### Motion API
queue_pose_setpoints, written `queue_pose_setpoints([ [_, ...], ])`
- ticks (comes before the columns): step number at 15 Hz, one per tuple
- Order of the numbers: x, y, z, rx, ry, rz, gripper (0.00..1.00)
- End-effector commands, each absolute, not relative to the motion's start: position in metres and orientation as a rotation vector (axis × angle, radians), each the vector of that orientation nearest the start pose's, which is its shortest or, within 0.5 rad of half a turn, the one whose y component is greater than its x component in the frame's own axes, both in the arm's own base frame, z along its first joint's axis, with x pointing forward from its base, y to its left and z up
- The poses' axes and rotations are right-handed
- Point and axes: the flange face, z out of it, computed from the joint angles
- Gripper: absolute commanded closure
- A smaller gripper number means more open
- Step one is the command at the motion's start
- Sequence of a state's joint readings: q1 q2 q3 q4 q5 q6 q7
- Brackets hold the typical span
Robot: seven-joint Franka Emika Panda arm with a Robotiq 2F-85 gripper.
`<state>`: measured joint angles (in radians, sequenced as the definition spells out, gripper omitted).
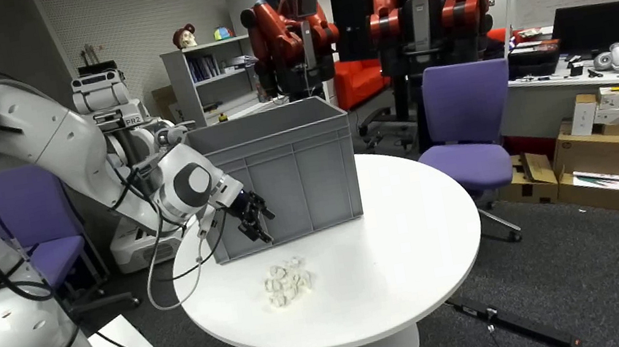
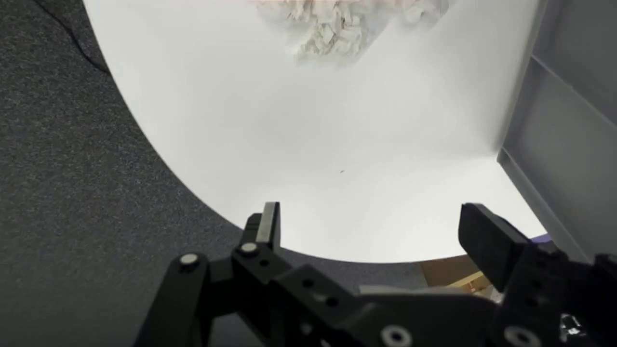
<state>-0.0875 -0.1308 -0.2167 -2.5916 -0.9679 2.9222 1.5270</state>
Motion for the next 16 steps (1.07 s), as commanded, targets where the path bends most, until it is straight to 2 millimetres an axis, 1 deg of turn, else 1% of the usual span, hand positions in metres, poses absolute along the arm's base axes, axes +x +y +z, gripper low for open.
queue_pose_setpoints([
  [1,0.454,-0.091,0.295,-2.749,1.229,-0.814,0.0],
  [4,0.449,-0.088,0.248,-2.747,1.11,-0.733,0.0],
  [6,0.446,-0.08,0.217,-2.755,1.051,-0.663,0.0],
  [7,0.444,-0.078,0.205,-2.769,1.028,-0.647,0.0],
  [8,0.445,-0.074,0.198,-2.76,1.006,-0.607,0.0],
  [10,0.445,-0.073,0.189,-2.774,0.948,-0.577,0.0],
  [13,0.44,-0.081,0.2,-2.736,0.944,-0.592,0.0],
  [14,0.444,-0.085,0.197,-2.726,0.937,-0.589,0.0],
  [15,0.443,-0.087,0.198,-2.736,0.949,-0.574,0.0],
  [16,0.449,-0.09,0.194,-2.746,0.961,-0.556,0.0],
])
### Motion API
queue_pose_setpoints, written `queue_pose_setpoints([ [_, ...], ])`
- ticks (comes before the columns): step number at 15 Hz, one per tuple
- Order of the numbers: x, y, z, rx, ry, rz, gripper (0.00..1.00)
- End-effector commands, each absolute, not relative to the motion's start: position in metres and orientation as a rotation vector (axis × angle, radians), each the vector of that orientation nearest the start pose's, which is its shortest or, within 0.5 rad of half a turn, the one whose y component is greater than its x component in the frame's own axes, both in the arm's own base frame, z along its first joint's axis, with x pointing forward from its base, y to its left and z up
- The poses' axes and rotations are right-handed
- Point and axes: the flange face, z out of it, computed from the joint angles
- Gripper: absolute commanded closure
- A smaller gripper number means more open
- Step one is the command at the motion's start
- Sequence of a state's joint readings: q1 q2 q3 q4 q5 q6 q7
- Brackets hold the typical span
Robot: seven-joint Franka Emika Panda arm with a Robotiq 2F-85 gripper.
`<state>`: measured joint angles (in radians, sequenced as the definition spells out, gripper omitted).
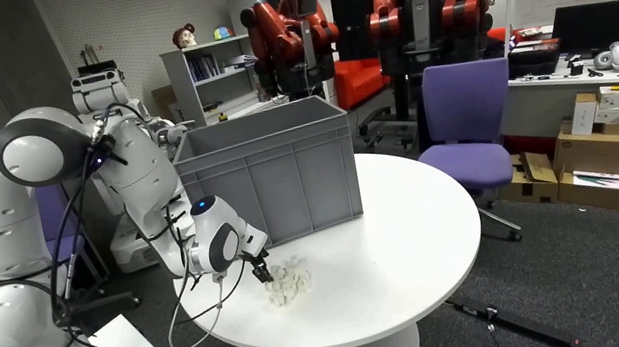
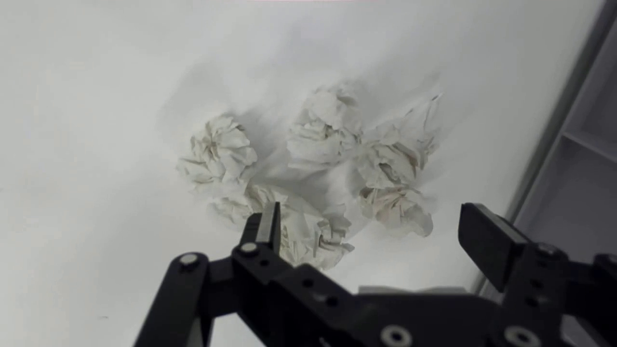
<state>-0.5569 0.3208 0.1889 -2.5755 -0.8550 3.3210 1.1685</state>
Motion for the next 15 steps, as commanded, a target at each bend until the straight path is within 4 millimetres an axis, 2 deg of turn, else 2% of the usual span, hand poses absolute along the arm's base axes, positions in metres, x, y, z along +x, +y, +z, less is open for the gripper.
queue_pose_setpoints([
  [1,0.455,-0.092,0.192,-2.752,0.967,-0.544,0.0],
  [9,0.493,-0.076,0.205,-2.876,0.971,-0.425,0.0],
  [15,0.505,-0.074,0.202,-2.961,0.941,-0.321,0.0],
])
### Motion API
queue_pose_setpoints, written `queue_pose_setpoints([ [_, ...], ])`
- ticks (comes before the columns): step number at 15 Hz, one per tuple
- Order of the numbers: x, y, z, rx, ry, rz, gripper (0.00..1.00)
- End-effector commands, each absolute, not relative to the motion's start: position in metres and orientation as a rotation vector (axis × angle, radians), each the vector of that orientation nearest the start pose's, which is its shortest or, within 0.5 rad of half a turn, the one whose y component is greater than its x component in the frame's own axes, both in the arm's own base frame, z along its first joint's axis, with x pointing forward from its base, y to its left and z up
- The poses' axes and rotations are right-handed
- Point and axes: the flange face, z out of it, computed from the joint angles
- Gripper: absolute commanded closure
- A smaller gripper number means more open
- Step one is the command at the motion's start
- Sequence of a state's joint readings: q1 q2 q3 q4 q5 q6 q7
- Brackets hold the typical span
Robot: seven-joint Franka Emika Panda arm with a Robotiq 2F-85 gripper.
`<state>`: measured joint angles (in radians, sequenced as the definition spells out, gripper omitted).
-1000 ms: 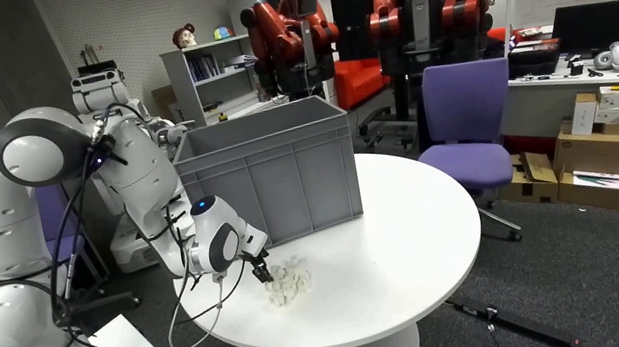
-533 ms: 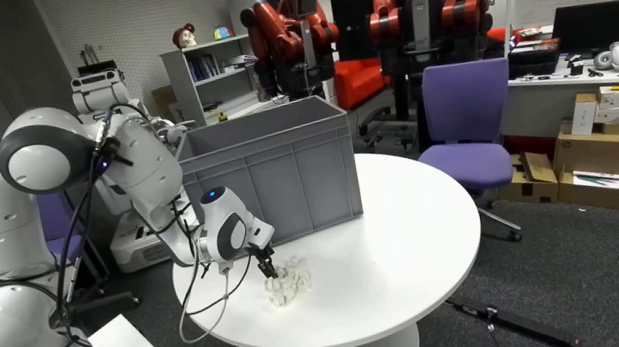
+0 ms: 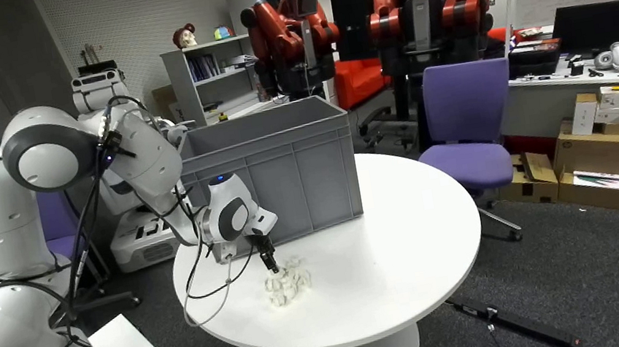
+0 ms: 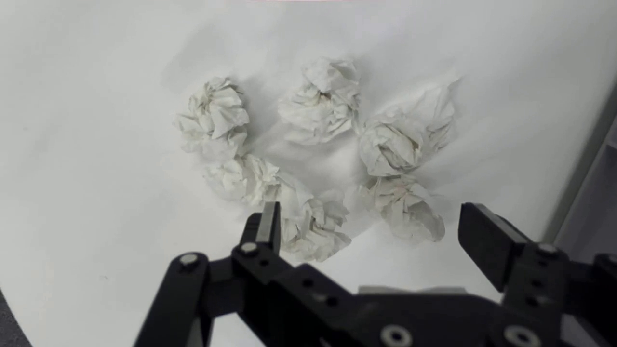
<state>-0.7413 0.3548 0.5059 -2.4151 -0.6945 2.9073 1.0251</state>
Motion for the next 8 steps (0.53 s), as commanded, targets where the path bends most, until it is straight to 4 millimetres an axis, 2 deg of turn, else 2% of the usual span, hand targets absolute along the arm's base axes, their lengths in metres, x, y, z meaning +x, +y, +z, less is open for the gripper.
queue_pose_setpoints([
  [1,0.5065,-0.0761,0.1965,-2.965,0.923,-0.284,0.0],
  [4,0.507,-0.0779,0.1874,-2.966,0.877,-0.219,0.0],
  [8,0.5061,-0.0798,0.188,-2.971,0.837,-0.203,0.0],
])
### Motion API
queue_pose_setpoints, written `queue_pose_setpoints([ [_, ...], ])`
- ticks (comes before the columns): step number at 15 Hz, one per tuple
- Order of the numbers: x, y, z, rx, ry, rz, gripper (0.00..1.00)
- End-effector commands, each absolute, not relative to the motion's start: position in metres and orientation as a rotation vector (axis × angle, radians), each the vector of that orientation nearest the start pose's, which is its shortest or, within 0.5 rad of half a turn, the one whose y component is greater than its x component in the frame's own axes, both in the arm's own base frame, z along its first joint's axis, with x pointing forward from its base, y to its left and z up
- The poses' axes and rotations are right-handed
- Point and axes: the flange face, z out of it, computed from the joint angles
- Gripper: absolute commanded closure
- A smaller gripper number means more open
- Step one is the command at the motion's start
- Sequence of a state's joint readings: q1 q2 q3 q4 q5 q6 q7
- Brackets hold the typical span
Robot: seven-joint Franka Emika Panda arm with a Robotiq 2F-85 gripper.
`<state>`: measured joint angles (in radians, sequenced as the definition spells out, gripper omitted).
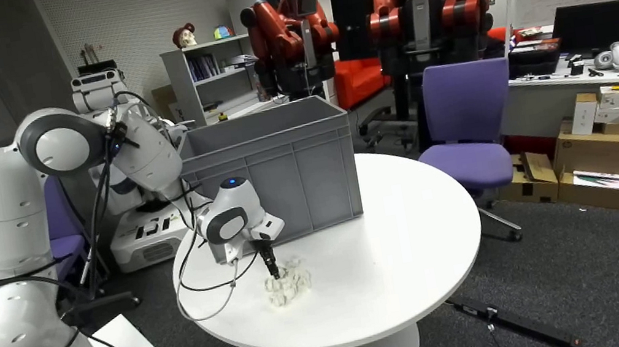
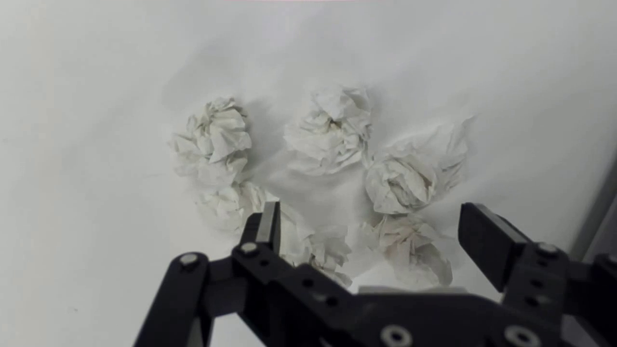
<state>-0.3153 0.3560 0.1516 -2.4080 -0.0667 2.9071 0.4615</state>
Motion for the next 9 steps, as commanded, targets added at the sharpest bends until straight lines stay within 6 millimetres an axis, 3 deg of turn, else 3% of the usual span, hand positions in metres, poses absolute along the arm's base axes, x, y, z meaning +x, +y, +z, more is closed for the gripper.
queue_pose_setpoints([
  [1,0.505,-0.08,0.186,-2.979,0.833,-0.203,0.0],
  [9,0.504,-0.069,0.174,-3.04,0.774,-0.199,0.0],
])
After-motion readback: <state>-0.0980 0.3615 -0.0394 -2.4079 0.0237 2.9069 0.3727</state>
